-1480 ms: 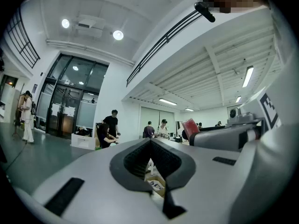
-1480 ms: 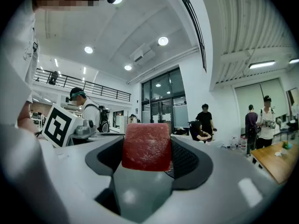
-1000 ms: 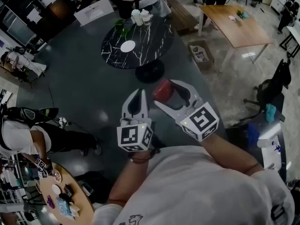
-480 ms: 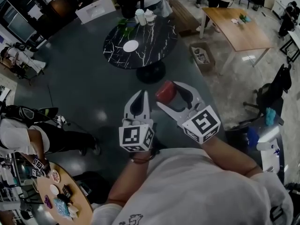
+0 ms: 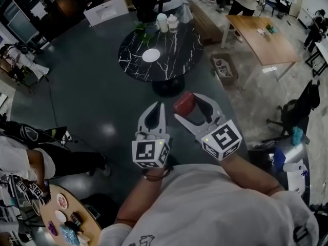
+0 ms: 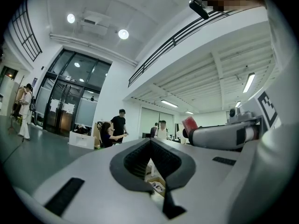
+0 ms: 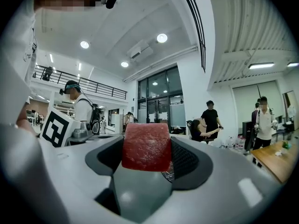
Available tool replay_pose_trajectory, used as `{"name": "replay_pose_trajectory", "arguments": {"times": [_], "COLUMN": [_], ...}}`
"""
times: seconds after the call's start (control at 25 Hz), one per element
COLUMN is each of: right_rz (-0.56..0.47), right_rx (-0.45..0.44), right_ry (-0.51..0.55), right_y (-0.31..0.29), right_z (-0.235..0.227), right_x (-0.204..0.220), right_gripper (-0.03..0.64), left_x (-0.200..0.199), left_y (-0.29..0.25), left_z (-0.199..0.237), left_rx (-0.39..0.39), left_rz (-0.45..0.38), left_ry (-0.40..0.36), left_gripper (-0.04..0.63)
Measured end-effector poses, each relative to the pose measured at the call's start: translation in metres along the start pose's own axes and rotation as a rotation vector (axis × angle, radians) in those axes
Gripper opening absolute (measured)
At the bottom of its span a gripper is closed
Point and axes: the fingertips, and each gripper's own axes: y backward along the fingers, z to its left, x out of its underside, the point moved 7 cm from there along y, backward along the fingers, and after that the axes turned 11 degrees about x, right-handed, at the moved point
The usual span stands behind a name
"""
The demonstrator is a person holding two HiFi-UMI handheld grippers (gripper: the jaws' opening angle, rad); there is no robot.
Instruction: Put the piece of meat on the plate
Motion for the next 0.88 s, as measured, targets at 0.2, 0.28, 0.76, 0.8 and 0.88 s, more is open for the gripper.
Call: {"name": "replay_pose_trajectory", "arguments": {"times": [0.2, 0.28, 0.76, 0.8, 0.88], "right_rz": [-0.002, -0.004, 0.0, 0.0, -0.001], "right_rx": [0.013, 0.022, 0.041, 0.037, 0.028], "right_ry": [-0.006, -0.012, -0.045, -0.045, -0.045], "right_y": [-0.055, -0.071, -0.115, -0.119, -0.127], "right_z": [0.02, 0.026, 0.028, 0.028, 0.025], "right_x": [-0.003, -0.004, -0.008, -0.008, -0.007], "right_gripper": [0.299, 0.299, 0.299, 0.299, 0.299], "left_x": [-0.009, -0.013, -0.013, -0.013, -0.012], "left_y": [-0.001, 0.0, -0.004, -0.005, -0.009], "left_z": [0.056, 0.074, 0.118, 0.12, 0.126], "left_rx": [0.029, 0.037, 0.049, 0.046, 0.037], "left_rz": [0.014, 0.017, 0.039, 0.04, 0.038], "left_ry": [-0.015, -0.018, 0.005, 0.005, 0.004], "left_gripper": [0.006, 0.006, 0.006, 0.006, 0.006]}}
